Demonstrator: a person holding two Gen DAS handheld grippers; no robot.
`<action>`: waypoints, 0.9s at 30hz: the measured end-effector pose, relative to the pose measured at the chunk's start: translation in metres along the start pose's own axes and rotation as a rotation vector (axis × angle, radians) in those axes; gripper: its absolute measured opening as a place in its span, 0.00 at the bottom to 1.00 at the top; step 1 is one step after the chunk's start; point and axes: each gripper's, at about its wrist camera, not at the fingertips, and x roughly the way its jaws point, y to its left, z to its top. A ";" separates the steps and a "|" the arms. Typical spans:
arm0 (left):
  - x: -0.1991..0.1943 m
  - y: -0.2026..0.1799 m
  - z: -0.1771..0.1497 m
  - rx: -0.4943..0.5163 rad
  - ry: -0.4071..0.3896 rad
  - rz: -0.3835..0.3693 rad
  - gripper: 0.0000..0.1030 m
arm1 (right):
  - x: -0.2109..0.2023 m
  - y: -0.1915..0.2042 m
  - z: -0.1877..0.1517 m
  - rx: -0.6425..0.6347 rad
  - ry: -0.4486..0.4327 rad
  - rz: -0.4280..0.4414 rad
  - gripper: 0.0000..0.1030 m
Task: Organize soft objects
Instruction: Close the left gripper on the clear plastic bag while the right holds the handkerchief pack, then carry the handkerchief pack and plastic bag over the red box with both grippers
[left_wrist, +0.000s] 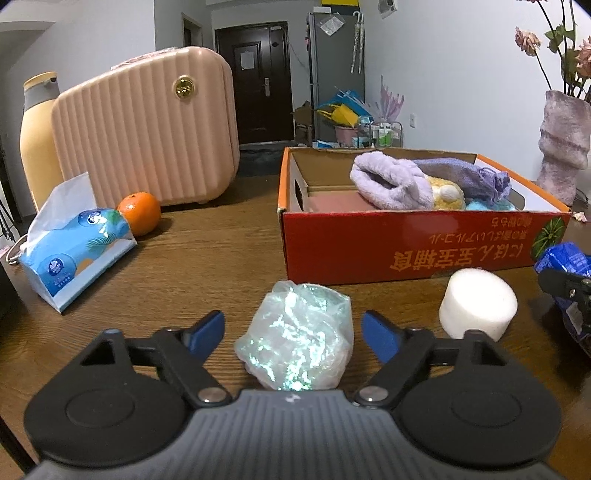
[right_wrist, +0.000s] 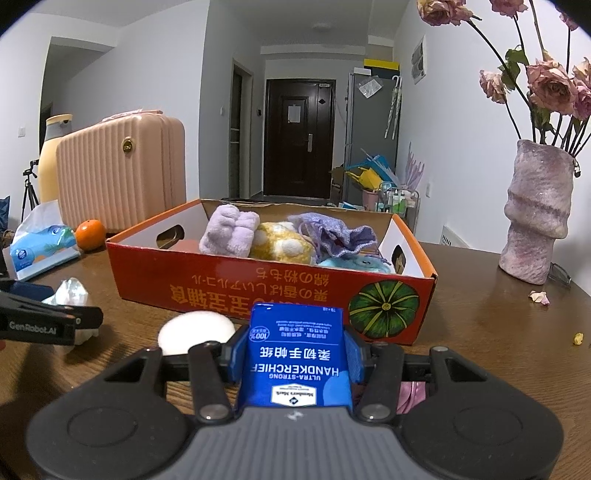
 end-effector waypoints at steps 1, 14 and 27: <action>0.001 0.000 0.000 0.000 0.006 -0.002 0.71 | 0.000 0.000 0.000 -0.002 -0.002 -0.002 0.49; -0.003 0.000 0.001 -0.009 -0.012 -0.016 0.43 | -0.003 0.001 0.003 0.003 -0.042 -0.052 0.49; -0.031 -0.004 0.015 -0.083 -0.115 -0.004 0.42 | -0.012 0.015 0.010 0.031 -0.086 -0.046 0.49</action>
